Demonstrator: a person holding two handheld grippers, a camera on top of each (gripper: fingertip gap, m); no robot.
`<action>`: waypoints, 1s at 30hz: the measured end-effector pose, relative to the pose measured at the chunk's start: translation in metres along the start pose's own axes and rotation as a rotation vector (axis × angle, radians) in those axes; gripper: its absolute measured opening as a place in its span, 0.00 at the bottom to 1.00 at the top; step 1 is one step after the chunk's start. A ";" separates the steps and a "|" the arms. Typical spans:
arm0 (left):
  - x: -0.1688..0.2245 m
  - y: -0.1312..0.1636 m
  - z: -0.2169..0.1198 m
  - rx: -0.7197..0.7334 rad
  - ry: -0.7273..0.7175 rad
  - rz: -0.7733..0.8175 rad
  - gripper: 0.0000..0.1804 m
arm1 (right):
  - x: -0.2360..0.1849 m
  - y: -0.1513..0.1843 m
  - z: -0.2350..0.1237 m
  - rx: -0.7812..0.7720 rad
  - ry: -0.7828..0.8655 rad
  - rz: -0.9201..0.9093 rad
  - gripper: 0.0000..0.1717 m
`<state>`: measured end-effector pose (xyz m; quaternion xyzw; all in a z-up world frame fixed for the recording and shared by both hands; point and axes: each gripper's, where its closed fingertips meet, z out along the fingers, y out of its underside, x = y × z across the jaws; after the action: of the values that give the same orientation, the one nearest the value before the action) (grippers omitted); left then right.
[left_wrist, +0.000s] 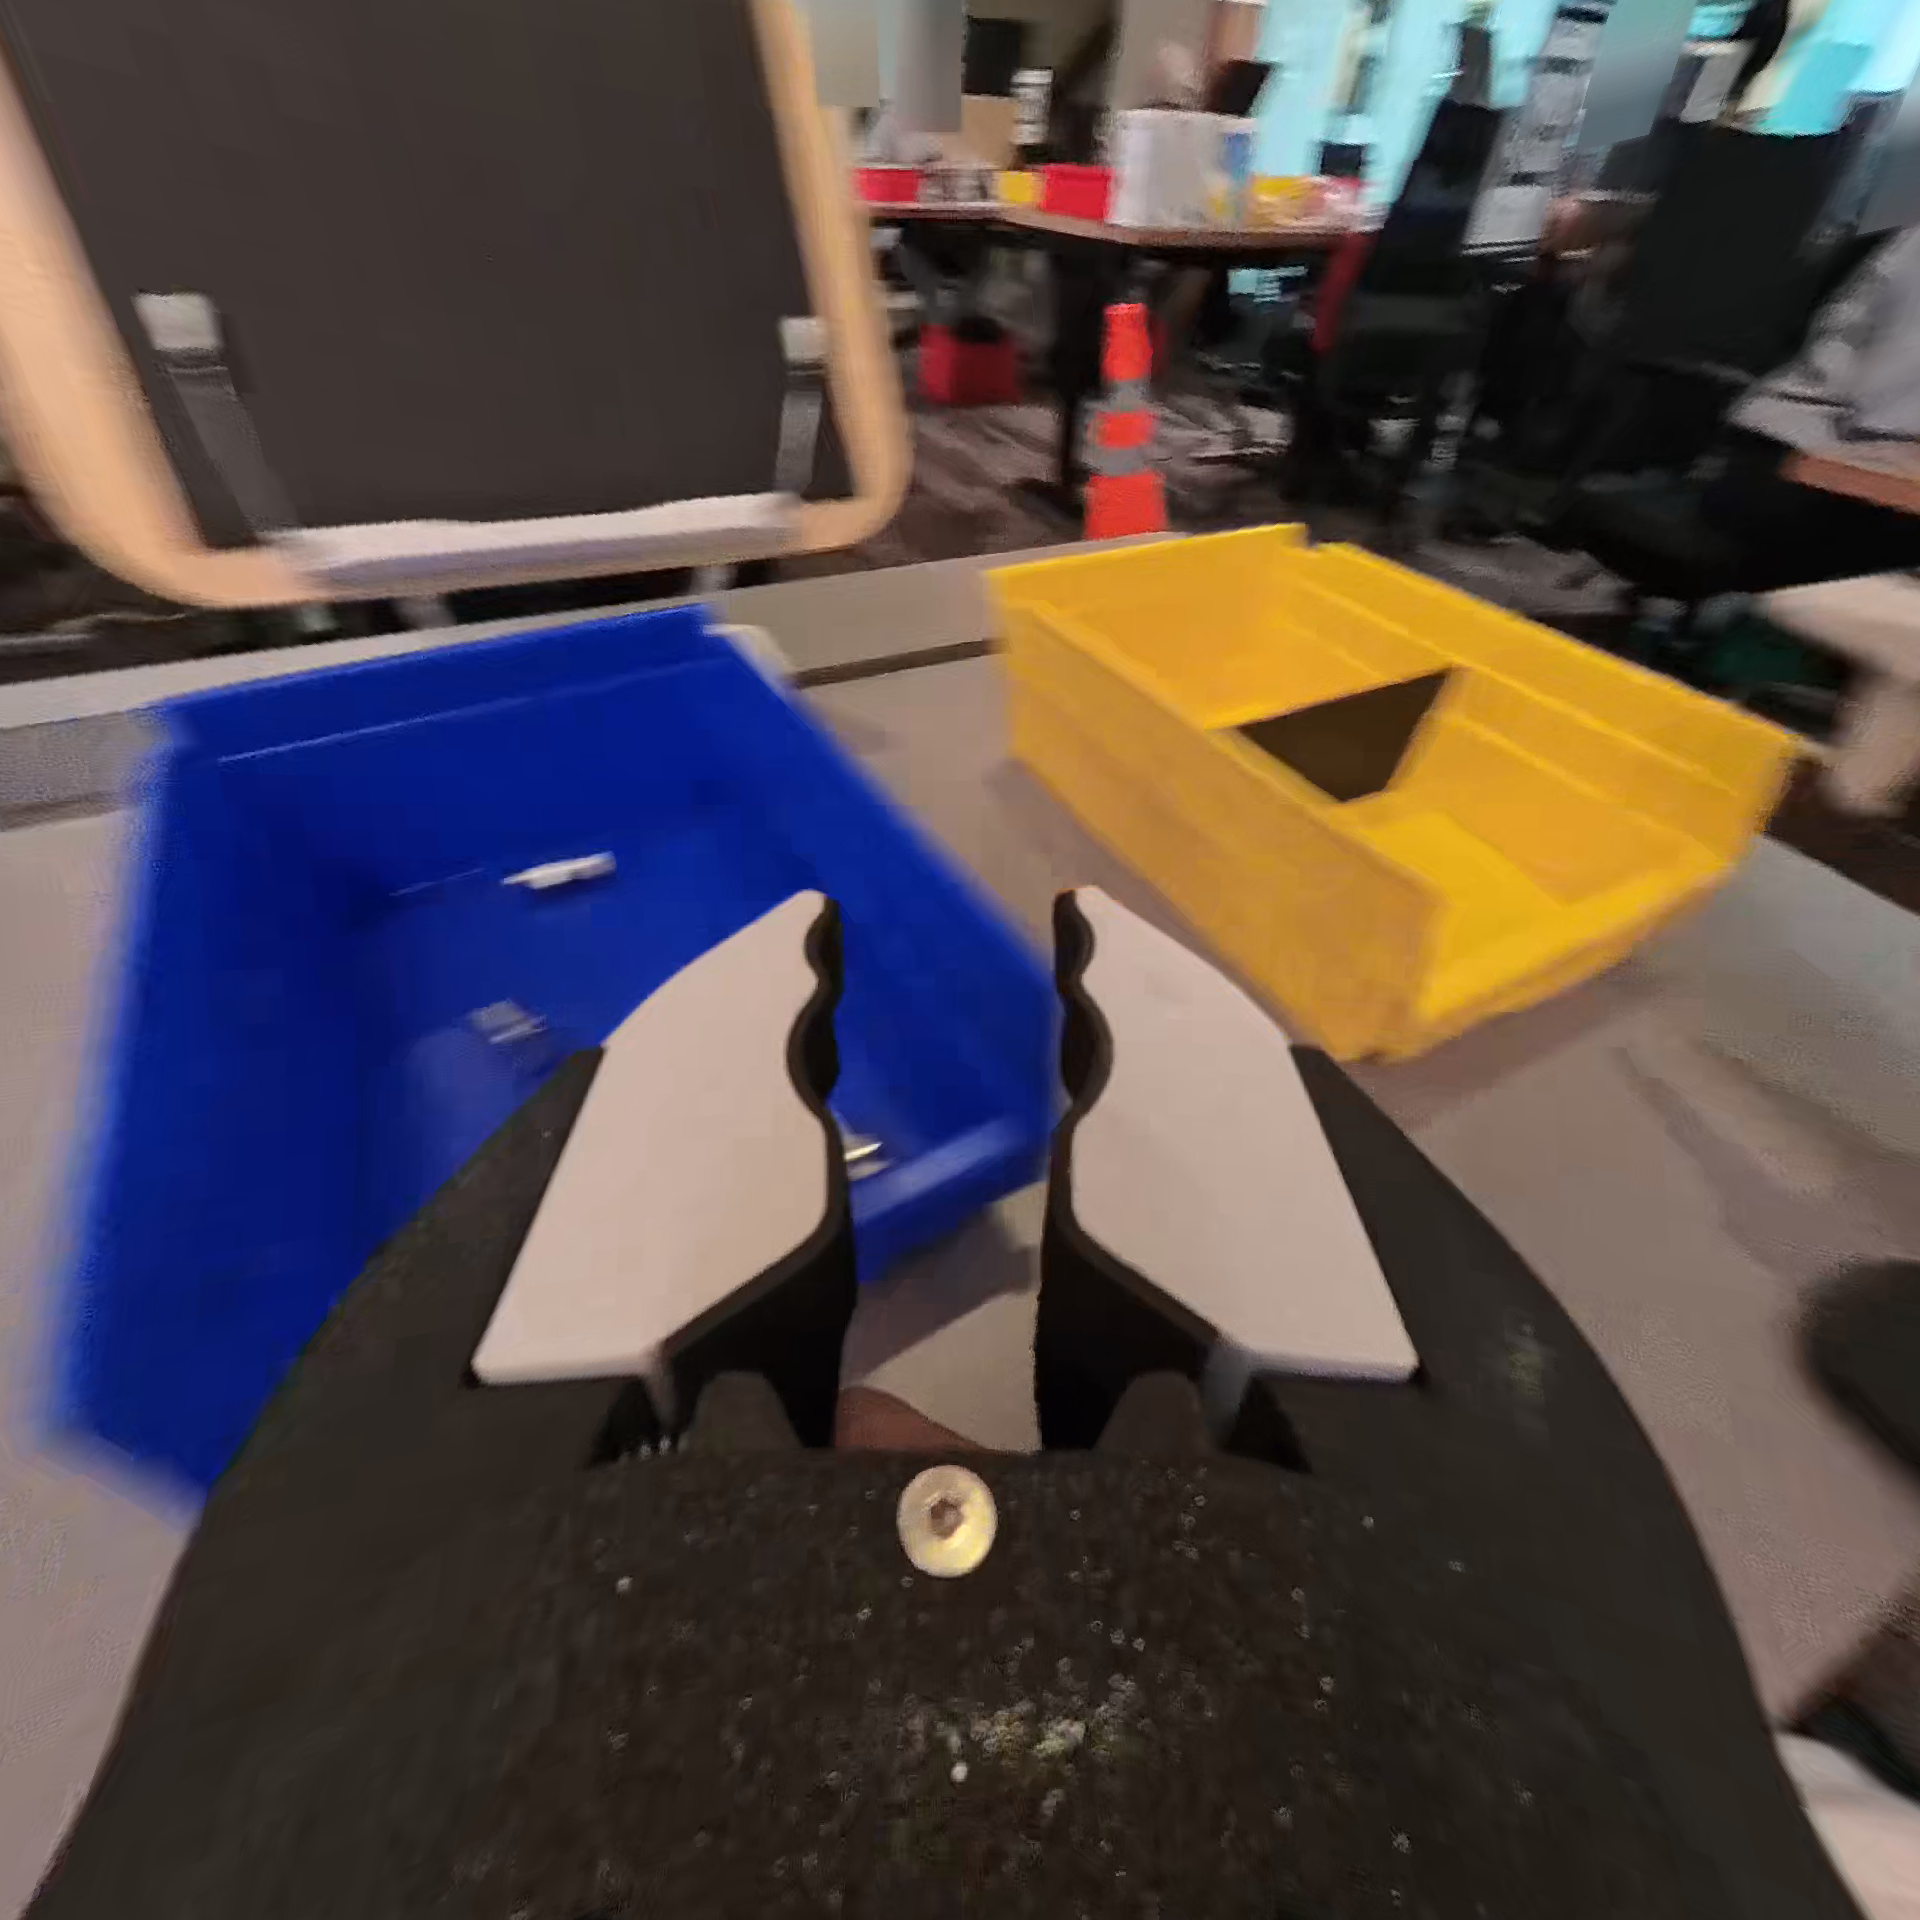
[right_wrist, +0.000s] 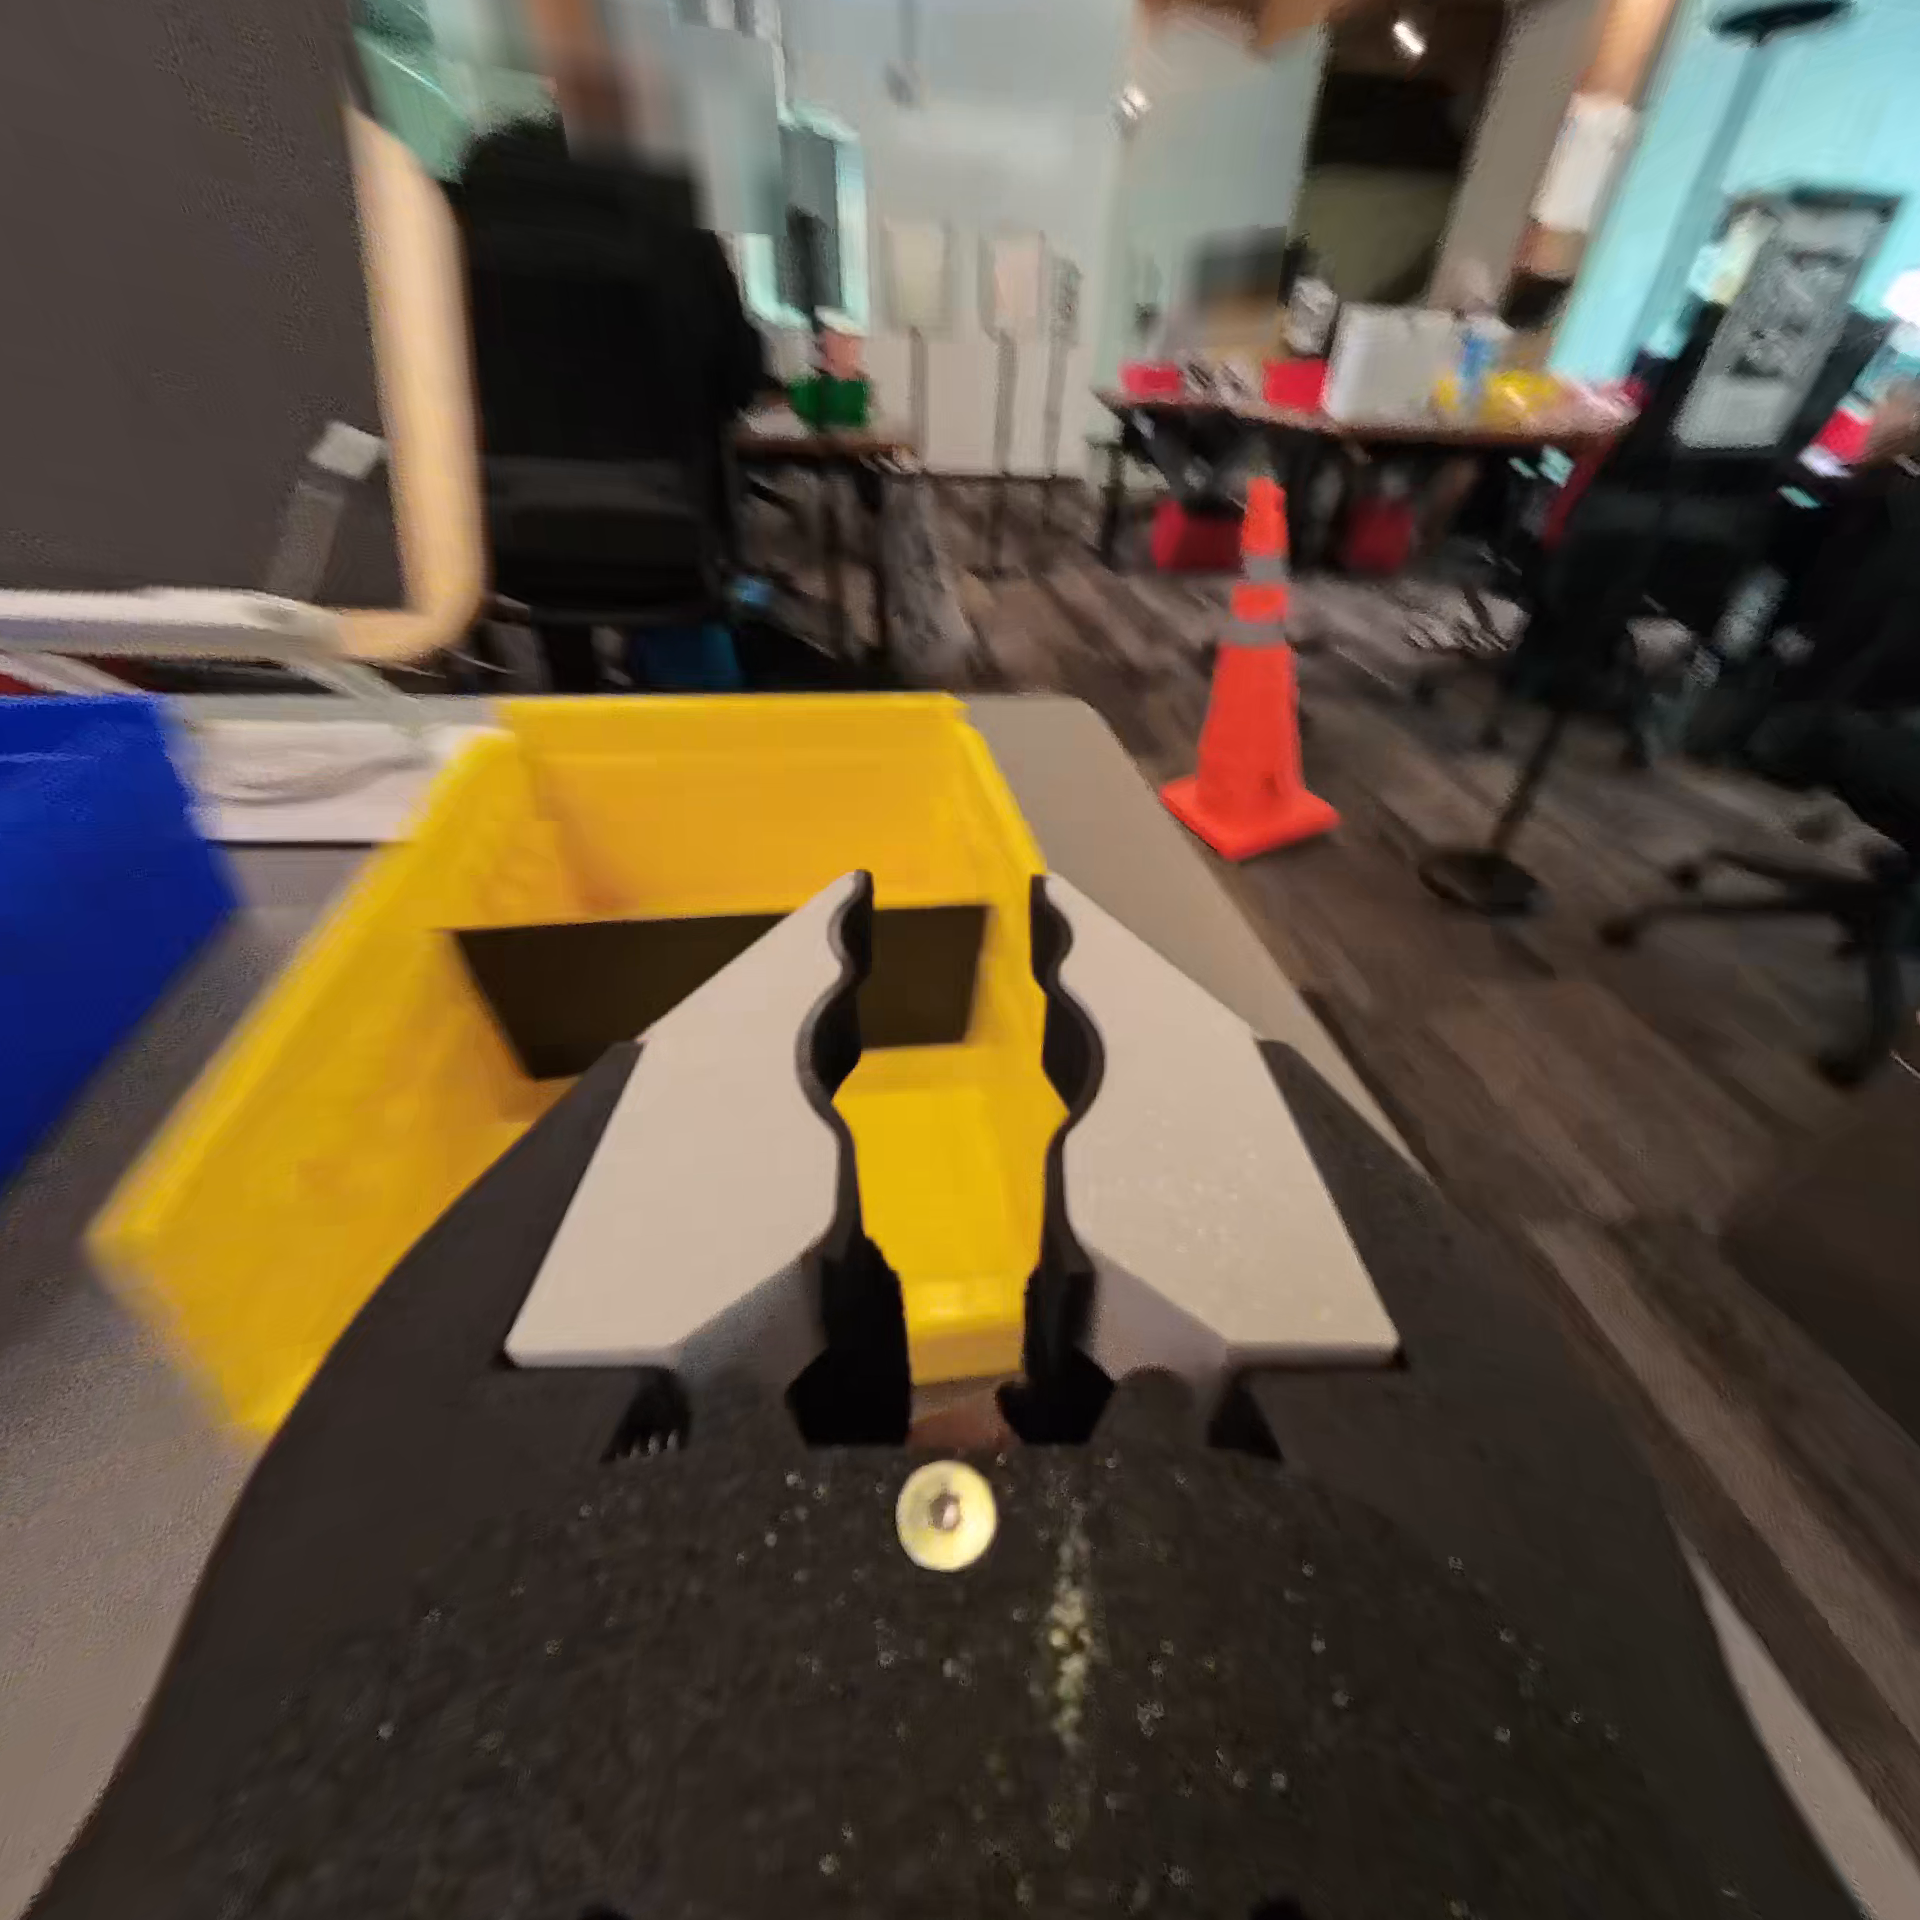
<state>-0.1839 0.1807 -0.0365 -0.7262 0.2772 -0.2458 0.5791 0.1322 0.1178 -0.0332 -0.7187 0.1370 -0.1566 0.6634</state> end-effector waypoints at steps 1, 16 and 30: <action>-0.034 0.004 -0.011 -0.006 -0.070 -0.001 0.23 | -0.031 -0.011 -0.007 0.029 -0.079 0.003 0.17; -0.170 0.108 -0.012 -0.279 -0.242 -0.132 0.22 | -0.318 0.093 0.008 -0.375 -0.496 0.094 0.26; -0.270 0.091 -0.068 -0.260 -0.408 -0.013 0.01 | -0.416 0.069 -0.010 -0.276 -0.348 -0.052 0.02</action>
<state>-0.4362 0.3026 -0.1206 -0.8310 0.1793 -0.0599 0.5231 -0.2508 0.2717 -0.1191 -0.8222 0.0222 -0.0273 0.5681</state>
